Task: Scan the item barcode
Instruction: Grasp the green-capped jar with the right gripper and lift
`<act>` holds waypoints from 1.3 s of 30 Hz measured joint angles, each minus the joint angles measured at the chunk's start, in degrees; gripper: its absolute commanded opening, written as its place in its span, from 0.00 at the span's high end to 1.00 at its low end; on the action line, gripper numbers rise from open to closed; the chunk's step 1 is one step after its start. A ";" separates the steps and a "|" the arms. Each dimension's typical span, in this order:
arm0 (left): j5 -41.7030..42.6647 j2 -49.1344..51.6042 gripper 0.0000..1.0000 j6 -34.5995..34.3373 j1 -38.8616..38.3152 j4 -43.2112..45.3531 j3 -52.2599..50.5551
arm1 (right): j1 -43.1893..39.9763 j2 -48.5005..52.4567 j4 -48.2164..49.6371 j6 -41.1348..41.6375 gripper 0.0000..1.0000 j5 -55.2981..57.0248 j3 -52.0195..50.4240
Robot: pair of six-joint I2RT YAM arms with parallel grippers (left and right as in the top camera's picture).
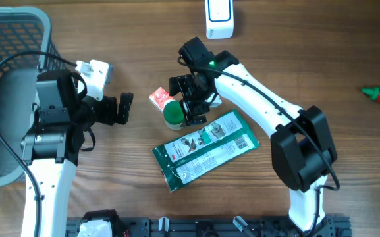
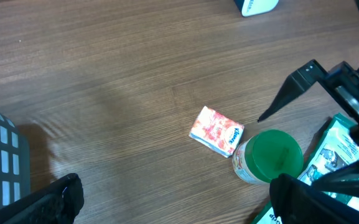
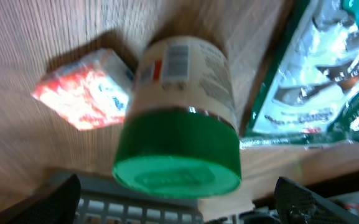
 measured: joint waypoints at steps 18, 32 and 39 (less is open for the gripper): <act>0.00 0.00 0.00 0.00 0.00 0.00 0.00 | 1.99 4.92 3.89 1.62 0.30 1.01 -0.13; 0.00 0.00 0.00 0.00 0.00 0.00 0.00 | 1.70 4.57 2.40 -23.58 0.42 1.25 -0.11; 0.00 0.00 0.00 0.00 0.00 0.00 0.00 | -5.20 3.74 -8.15 -57.42 0.38 6.49 1.42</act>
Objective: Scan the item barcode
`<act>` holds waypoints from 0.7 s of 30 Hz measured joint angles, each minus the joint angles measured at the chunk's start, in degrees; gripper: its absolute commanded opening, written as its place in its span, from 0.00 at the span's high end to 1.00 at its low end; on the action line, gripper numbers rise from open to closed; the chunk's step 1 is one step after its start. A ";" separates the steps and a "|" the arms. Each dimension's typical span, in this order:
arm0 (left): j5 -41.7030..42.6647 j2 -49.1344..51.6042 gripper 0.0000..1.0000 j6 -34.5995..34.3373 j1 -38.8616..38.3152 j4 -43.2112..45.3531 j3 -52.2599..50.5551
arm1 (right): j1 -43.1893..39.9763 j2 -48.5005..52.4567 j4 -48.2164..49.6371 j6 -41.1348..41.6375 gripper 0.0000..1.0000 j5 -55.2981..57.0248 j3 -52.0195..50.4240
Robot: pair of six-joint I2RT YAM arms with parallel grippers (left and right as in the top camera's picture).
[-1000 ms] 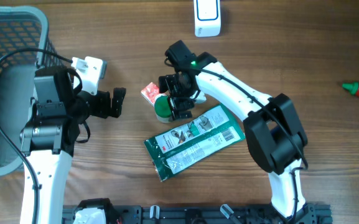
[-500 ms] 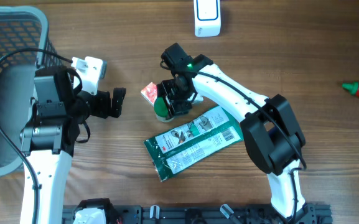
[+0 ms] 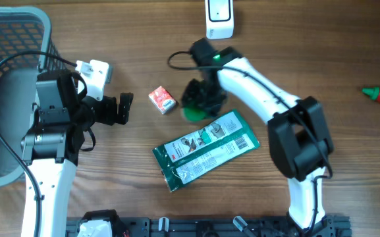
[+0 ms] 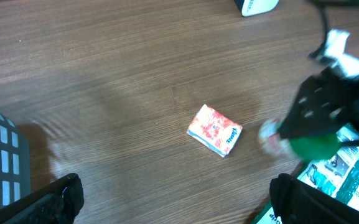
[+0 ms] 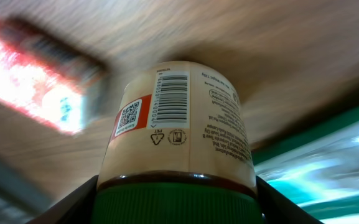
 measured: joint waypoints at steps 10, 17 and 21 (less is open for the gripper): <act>0.00 0.00 0.00 0.00 0.00 0.00 0.00 | -5.20 -1.11 -3.48 -37.88 0.05 15.61 0.22; 0.00 0.00 0.00 0.00 0.00 0.00 0.00 | -4.76 -1.09 -7.06 -46.12 0.00 19.78 2.23; 0.00 0.02 0.00 0.00 0.00 0.00 0.00 | -4.76 -1.22 -15.82 -46.34 0.00 20.81 12.92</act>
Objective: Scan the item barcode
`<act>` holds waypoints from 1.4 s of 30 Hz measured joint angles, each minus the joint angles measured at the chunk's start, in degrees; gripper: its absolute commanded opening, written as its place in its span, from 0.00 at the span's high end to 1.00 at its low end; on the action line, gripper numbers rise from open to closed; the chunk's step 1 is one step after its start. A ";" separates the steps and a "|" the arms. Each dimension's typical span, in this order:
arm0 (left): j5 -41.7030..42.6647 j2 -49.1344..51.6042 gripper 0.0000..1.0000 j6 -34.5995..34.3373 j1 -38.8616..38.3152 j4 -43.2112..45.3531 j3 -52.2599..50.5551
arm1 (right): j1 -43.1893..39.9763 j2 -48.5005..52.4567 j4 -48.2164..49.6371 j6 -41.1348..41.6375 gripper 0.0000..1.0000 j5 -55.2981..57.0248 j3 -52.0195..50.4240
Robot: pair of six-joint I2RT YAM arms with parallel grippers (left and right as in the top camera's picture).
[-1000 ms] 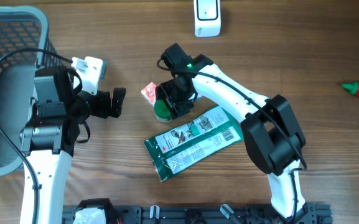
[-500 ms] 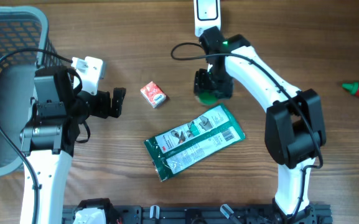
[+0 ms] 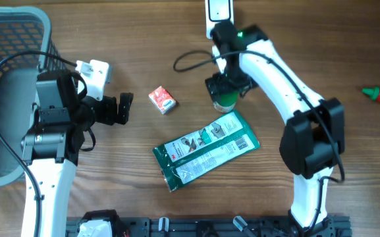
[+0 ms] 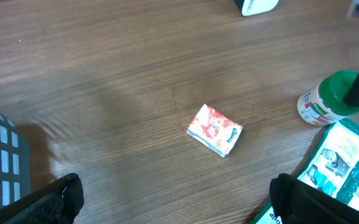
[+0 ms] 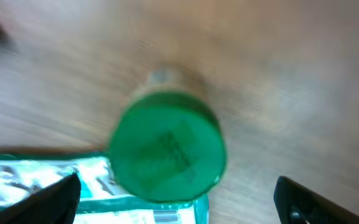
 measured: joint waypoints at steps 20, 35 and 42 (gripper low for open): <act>0.00 0.07 0.00 0.00 0.00 -0.02 0.00 | -0.50 -0.63 -9.22 88.61 0.00 -4.07 8.52; 0.00 0.07 0.00 0.00 0.00 0.00 0.00 | -0.50 -0.61 11.78 99.34 0.00 -5.79 -9.77; 0.02 0.07 0.00 0.00 0.00 0.00 0.00 | -0.50 -0.61 13.07 99.71 0.10 -4.24 -12.96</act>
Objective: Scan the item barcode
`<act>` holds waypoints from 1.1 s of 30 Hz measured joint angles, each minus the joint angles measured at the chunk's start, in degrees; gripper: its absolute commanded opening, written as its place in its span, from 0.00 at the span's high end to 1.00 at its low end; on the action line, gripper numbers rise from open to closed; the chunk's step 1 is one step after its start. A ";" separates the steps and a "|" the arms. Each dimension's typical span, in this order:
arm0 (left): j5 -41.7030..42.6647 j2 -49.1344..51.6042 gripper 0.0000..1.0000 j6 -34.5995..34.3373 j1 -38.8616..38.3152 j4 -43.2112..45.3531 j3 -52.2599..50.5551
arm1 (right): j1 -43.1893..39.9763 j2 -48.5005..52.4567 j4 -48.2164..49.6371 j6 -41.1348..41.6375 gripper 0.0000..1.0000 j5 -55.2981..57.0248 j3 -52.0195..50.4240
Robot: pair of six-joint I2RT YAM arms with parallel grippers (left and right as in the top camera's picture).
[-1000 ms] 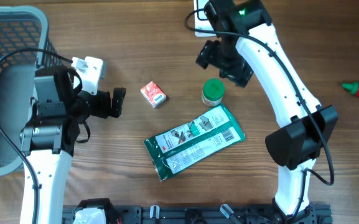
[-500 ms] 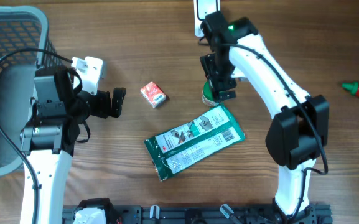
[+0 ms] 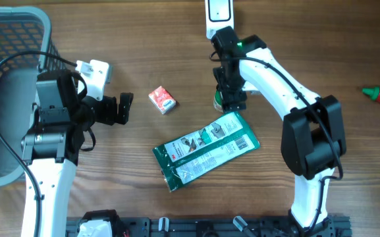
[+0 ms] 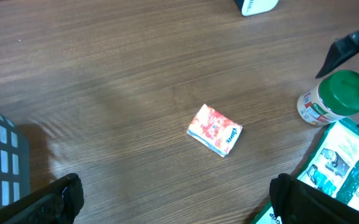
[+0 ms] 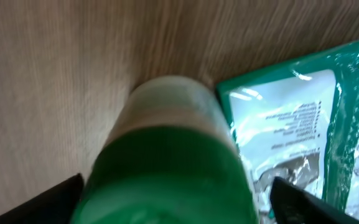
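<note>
The jar with a green lid stands upright on the table, just off the top corner of the green pouch. My right gripper is down over it, so the overhead view shows only a sliver of the jar. In the right wrist view the lid fills the space between the spread fingers, and the right gripper is open. The white scanner stands at the far edge. My left gripper hangs open over bare wood, well left of the jar.
A small red tissue pack lies left of the jar. A grey mesh basket takes up the far left corner. A red and yellow bottle lies at the right edge.
The jar has stayed where it stood. My right gripper was open higher above the lid and is now lower and turned, with the lid between its open fingers. The left arm has not moved.
My right gripper was open round the jar beside the tissue pack. Then it was shut on the jar, held up further right with the label's barcode facing the wrist camera. Then the jar stood by the pouch with the gripper open above it, and now the fingers straddle the lid.
</note>
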 measured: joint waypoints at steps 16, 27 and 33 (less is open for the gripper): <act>-0.02 0.00 0.00 0.00 0.00 0.00 0.00 | -0.15 -0.02 4.31 -14.60 0.39 1.25 -3.48; -0.02 0.00 0.00 0.00 0.00 0.00 0.00 | -2.89 0.00 4.28 -75.32 0.18 3.80 -1.95; -0.02 0.00 0.00 0.00 0.00 0.00 0.00 | -2.89 0.00 1.70 -92.70 0.00 6.27 -1.57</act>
